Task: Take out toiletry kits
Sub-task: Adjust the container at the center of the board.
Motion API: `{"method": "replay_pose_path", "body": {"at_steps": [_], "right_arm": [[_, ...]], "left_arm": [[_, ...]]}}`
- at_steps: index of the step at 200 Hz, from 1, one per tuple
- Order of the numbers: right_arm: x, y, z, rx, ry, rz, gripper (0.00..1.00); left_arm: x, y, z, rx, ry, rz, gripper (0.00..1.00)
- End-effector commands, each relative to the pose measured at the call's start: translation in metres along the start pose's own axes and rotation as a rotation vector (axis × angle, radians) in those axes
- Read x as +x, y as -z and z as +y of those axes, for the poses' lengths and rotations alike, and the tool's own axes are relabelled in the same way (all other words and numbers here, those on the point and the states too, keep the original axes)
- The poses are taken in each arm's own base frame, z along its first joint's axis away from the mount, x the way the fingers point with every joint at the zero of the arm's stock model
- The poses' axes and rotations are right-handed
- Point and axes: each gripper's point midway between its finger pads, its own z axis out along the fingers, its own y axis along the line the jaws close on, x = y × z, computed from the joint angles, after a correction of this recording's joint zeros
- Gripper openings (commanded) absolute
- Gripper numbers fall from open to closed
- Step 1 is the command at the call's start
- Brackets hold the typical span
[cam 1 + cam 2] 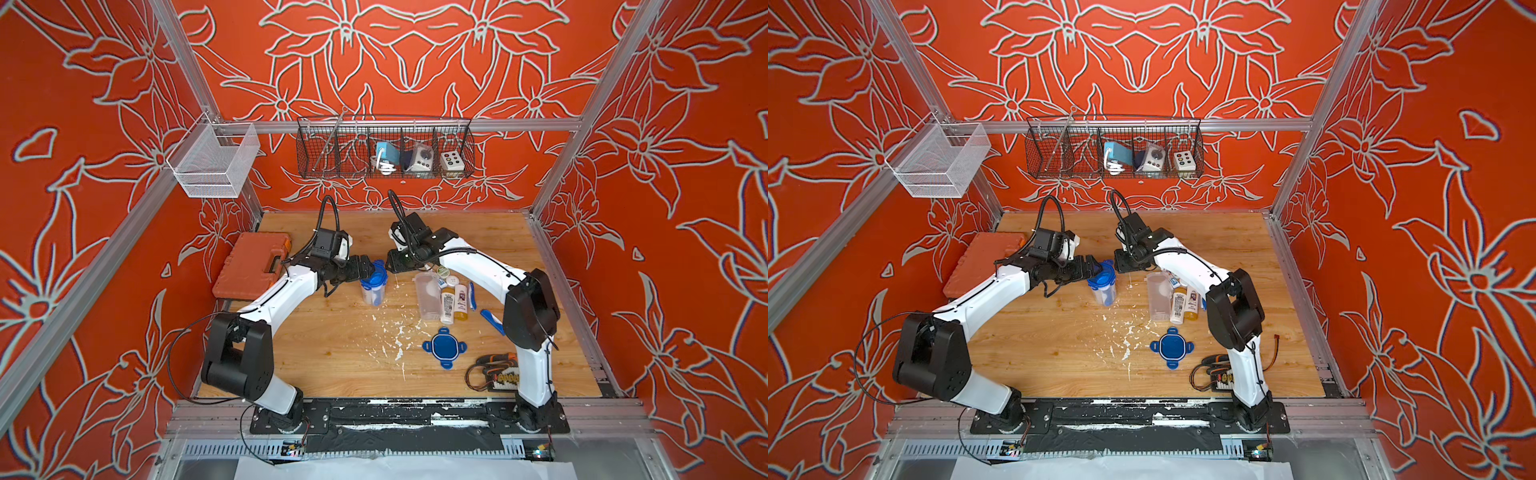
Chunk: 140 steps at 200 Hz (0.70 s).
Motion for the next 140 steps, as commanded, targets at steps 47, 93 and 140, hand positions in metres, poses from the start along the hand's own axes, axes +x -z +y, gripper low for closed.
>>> {"method": "replay_pose_path", "body": {"at_steps": [47, 93, 140], "right_arm": [[-0.021, -0.003, 0.023, -0.106, 0.021, -0.007, 0.43], [-0.029, 0.030, 0.010, -0.110, -0.025, -0.089, 0.36], [-0.017, 0.081, 0.052, -0.773, -0.139, -0.250, 0.36]], "left_arm": [[0.015, 0.007, -0.009, 0.077, 0.026, 0.014, 0.87], [0.020, 0.003, 0.006, 0.004, 0.049, 0.018, 0.85], [0.023, 0.000, 0.013, -0.020, 0.052, 0.023, 0.84]]}}
